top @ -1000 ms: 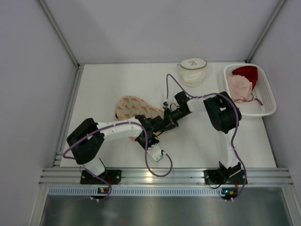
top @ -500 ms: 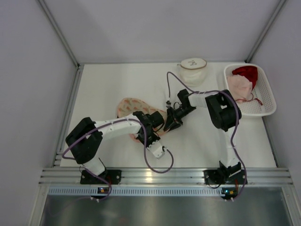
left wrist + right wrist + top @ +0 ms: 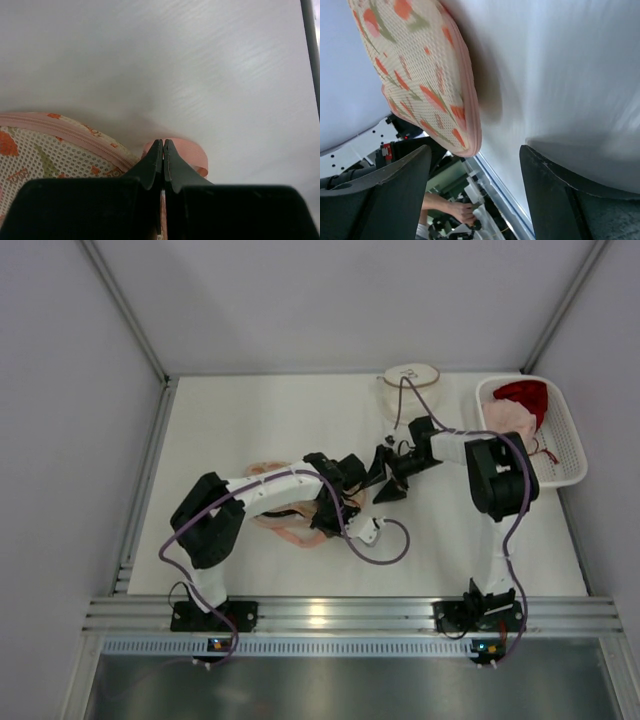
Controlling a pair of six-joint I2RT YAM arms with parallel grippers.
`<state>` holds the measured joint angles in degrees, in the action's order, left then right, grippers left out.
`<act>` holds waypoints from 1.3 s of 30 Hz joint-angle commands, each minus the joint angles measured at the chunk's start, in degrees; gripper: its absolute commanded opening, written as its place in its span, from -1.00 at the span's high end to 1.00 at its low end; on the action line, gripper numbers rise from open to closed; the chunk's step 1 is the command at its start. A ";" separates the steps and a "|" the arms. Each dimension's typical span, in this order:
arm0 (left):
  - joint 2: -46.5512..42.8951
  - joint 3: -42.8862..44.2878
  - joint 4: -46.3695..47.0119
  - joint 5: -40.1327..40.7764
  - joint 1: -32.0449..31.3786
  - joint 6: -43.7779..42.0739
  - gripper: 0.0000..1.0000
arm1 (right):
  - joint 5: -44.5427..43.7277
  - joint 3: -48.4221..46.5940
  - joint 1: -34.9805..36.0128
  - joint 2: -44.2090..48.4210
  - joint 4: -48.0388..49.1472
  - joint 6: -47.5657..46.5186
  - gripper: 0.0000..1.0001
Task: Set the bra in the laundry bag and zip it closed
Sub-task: Zip the zipper on the laundry bag.
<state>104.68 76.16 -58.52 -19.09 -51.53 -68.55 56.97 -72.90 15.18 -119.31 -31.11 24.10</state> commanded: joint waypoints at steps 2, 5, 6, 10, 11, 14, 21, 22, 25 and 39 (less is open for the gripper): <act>2.01 3.90 5.33 -4.73 1.60 8.52 1.00 | 0.86 8.01 0.29 6.36 7.19 7.35 -0.42; 3.33 5.92 8.86 -5.34 2.04 12.03 1.00 | 1.48 11.19 1.69 7.33 12.91 12.19 -0.38; 3.68 6.54 9.91 -5.43 2.13 12.82 1.00 | 2.09 11.47 2.48 7.25 14.14 14.72 -0.38; 5.00 7.51 13.87 -6.13 2.31 17.22 1.00 | 1.66 12.52 3.36 6.63 22.99 21.68 -0.37; 5.09 7.51 14.66 -6.05 2.31 18.10 1.00 | 1.30 13.31 3.37 6.54 24.51 23.26 -0.35; 5.71 7.60 16.77 -6.13 2.31 20.12 1.00 | 0.16 14.19 3.72 5.84 28.38 26.96 -0.24; 6.76 7.42 21.95 -5.43 2.66 25.74 1.00 | -2.56 14.02 5.47 3.91 32.09 29.96 0.08; 7.02 7.51 21.96 -5.43 2.75 25.66 1.00 | -2.74 13.41 5.65 3.30 31.47 29.61 0.19; 6.68 6.99 21.87 -5.78 2.84 23.83 1.00 | -2.83 11.65 5.74 2.42 27.97 27.85 0.83; -2.81 -8.30 21.78 -5.61 2.84 13.19 1.00 | -2.39 4.00 2.58 0.48 16.27 16.25 1.00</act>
<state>105.93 70.43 -34.50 -23.05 -48.73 -52.80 54.96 -65.67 19.31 -118.26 -11.86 44.82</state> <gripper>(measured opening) 0.019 0.038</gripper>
